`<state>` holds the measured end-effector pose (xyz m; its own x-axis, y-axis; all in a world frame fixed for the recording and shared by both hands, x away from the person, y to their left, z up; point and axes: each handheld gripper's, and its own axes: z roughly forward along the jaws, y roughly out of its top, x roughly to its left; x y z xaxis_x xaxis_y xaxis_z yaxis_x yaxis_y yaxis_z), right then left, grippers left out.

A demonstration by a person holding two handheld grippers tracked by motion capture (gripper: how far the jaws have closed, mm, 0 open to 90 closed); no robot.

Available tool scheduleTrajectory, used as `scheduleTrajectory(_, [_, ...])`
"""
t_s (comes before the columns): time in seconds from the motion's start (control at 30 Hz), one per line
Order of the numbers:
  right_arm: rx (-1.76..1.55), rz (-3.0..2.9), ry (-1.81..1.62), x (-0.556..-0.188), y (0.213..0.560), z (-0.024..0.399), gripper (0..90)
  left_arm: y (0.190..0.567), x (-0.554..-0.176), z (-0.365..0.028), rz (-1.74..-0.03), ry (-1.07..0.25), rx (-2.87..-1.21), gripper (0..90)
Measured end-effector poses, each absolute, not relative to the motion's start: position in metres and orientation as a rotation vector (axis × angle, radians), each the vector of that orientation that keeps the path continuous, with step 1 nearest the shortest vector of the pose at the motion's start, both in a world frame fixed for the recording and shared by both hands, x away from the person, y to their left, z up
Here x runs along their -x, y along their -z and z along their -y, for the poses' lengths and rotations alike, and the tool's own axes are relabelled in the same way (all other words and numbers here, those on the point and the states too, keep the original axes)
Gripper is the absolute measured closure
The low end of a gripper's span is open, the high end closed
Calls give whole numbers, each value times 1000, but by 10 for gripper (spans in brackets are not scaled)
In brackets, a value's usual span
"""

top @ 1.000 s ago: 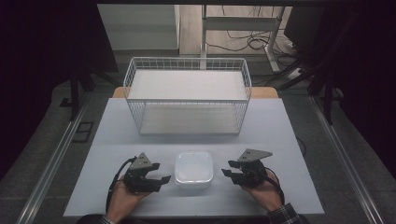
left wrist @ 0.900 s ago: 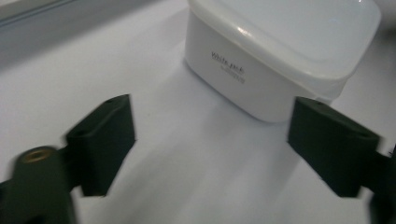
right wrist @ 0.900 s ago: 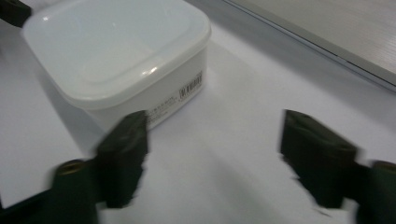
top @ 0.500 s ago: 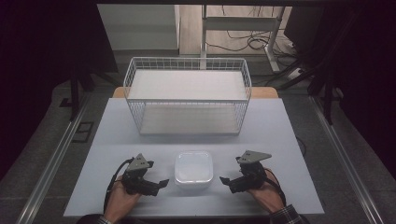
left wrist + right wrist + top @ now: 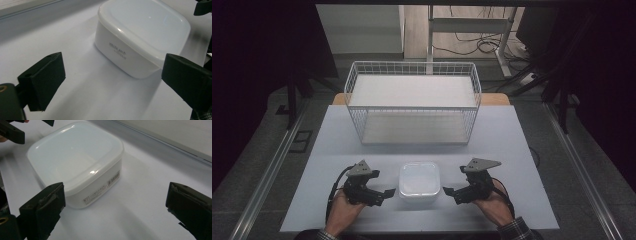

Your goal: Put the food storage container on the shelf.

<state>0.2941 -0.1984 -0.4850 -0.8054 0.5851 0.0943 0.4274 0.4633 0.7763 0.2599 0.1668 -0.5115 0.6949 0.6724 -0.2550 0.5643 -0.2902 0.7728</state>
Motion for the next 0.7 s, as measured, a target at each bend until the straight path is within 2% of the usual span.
scheduleTrajectory(0.3, [-873,-2508,-1250,-295,480,185,0,505,-268,-154,-912,-99,-1953,39])
scheduleTrajectory(0.7, [-973,-2550,-1224,-300,476,166,20,498,-283,-135,-885,-105,-1997,81])
